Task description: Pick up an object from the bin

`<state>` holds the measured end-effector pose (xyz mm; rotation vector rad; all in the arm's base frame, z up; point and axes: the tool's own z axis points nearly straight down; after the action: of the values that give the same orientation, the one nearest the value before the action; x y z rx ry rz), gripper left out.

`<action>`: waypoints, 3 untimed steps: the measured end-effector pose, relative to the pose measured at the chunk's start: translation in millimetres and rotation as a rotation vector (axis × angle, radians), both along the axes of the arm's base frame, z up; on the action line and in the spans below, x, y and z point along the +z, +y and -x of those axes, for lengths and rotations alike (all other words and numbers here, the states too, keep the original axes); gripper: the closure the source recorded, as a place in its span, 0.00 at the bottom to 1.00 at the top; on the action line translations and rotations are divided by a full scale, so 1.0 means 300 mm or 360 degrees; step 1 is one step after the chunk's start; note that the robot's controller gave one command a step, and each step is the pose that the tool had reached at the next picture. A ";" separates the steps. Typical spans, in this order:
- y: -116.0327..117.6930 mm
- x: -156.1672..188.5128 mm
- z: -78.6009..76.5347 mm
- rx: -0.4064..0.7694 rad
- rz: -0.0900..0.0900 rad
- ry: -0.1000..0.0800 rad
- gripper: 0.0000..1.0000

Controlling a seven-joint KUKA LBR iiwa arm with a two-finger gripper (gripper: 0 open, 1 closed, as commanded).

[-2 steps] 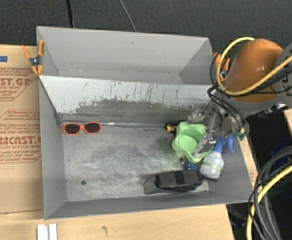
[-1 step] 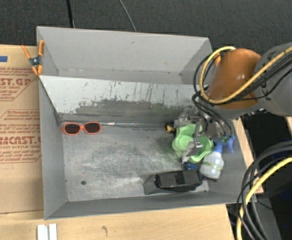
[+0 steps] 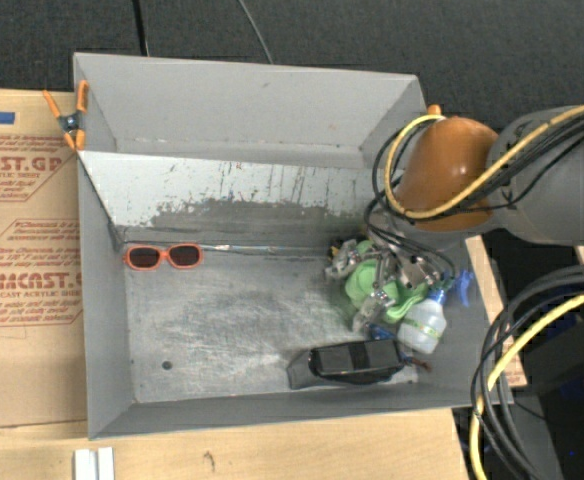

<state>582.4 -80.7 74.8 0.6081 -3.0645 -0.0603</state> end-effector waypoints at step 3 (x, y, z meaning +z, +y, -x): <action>-0.065 0.077 -0.006 0.0107 0.0000 -0.0033 0.00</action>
Offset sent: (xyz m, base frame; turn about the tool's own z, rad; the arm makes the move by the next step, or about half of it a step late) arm 0.0000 0.0000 0.0000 0.0000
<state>584.3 -100.3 97.8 0.7156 -3.0606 -0.0534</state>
